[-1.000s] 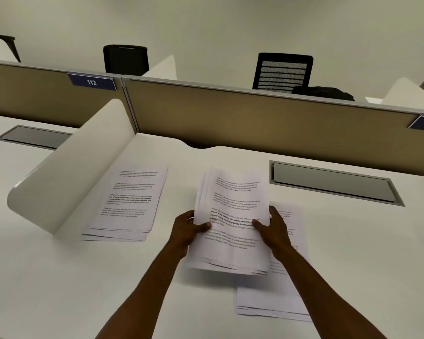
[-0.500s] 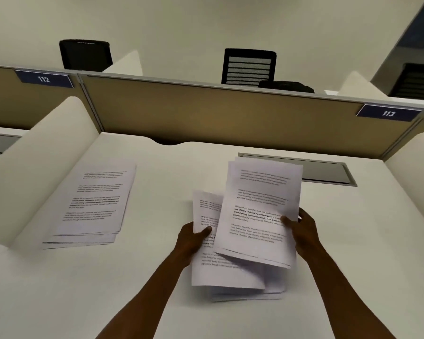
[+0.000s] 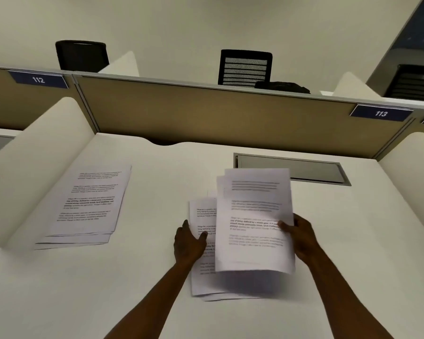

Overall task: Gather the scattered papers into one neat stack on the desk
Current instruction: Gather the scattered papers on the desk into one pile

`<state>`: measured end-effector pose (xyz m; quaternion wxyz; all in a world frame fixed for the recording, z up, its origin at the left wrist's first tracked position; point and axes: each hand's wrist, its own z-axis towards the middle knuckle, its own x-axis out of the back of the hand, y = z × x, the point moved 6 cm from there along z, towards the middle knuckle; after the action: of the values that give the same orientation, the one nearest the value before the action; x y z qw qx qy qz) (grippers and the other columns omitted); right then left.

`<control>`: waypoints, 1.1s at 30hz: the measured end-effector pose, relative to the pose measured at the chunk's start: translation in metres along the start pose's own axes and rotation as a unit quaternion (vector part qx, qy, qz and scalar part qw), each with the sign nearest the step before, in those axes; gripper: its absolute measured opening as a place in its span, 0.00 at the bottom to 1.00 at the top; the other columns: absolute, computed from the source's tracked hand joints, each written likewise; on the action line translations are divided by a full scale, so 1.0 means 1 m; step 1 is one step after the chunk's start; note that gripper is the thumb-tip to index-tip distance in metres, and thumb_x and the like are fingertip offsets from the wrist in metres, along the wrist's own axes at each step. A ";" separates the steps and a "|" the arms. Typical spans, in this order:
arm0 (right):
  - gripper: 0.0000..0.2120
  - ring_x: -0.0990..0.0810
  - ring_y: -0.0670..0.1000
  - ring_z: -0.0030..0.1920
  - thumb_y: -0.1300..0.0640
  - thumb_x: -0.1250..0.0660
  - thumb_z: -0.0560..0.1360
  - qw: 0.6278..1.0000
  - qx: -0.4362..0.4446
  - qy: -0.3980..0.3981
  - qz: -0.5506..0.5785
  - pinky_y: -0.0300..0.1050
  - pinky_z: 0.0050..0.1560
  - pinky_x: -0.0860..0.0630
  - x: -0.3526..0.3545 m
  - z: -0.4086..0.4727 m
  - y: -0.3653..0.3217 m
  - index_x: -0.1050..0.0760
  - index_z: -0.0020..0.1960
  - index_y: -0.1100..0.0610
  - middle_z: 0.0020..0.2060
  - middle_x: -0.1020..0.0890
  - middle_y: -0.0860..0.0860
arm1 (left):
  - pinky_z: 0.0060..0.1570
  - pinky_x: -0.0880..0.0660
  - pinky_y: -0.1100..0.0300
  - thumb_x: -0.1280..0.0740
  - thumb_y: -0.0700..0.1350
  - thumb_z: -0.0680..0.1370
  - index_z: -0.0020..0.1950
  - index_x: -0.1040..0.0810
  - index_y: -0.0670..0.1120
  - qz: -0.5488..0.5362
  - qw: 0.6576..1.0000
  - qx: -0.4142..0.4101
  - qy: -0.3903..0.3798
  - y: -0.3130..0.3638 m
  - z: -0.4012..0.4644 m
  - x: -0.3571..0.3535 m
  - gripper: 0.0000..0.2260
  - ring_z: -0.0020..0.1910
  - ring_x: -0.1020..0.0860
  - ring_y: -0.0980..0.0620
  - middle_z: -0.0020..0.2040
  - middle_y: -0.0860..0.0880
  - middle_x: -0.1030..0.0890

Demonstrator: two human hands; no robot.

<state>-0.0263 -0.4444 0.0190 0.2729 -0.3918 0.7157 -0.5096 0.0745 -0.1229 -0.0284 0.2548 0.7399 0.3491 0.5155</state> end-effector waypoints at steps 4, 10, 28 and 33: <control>0.14 0.16 0.59 0.51 0.61 0.27 0.73 0.987 0.039 0.021 -0.153 0.61 0.56 0.20 -0.023 0.000 0.016 0.21 0.59 0.58 0.52 0.15 0.57 | 0.70 0.31 0.50 0.30 0.52 0.76 0.77 0.37 0.44 -0.016 1.000 -0.025 -0.004 -0.002 -0.003 0.006 0.33 0.69 0.29 0.44 0.69 0.41 0.28; 0.19 0.19 0.60 0.55 0.59 0.28 0.74 0.932 0.121 0.080 -0.332 0.48 0.57 0.24 -0.044 -0.008 0.017 0.23 0.64 0.62 0.57 0.17 0.60 | 0.65 0.27 0.53 0.28 0.48 0.75 0.75 0.34 0.45 -0.026 0.997 -0.062 -0.029 -0.007 -0.008 0.015 0.30 0.63 0.24 0.47 0.65 0.44 0.24; 0.20 0.19 0.65 0.50 0.62 0.23 0.68 0.899 0.110 0.135 -0.403 0.55 0.54 0.25 -0.051 0.002 0.020 0.22 0.59 0.64 0.49 0.16 0.65 | 0.63 0.30 0.49 0.30 0.48 0.75 0.73 0.31 0.47 0.081 0.984 -0.006 0.162 -0.072 0.023 0.153 0.27 0.71 0.36 0.43 0.70 0.44 0.30; 0.24 0.28 0.67 0.59 0.61 0.23 0.66 0.860 0.195 0.202 -0.427 0.63 0.58 0.29 -0.071 -0.013 0.014 0.23 0.61 0.61 0.56 0.24 0.66 | 0.72 0.37 0.47 0.32 0.49 0.77 0.75 0.33 0.43 0.186 0.965 -0.012 0.183 -0.106 0.028 0.195 0.27 0.76 0.41 0.40 0.75 0.40 0.36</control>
<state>-0.0017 -0.3757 0.0090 -0.0509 -0.4865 0.4039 -0.7730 0.1181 0.0950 -0.0014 0.0946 0.6816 0.2402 0.6847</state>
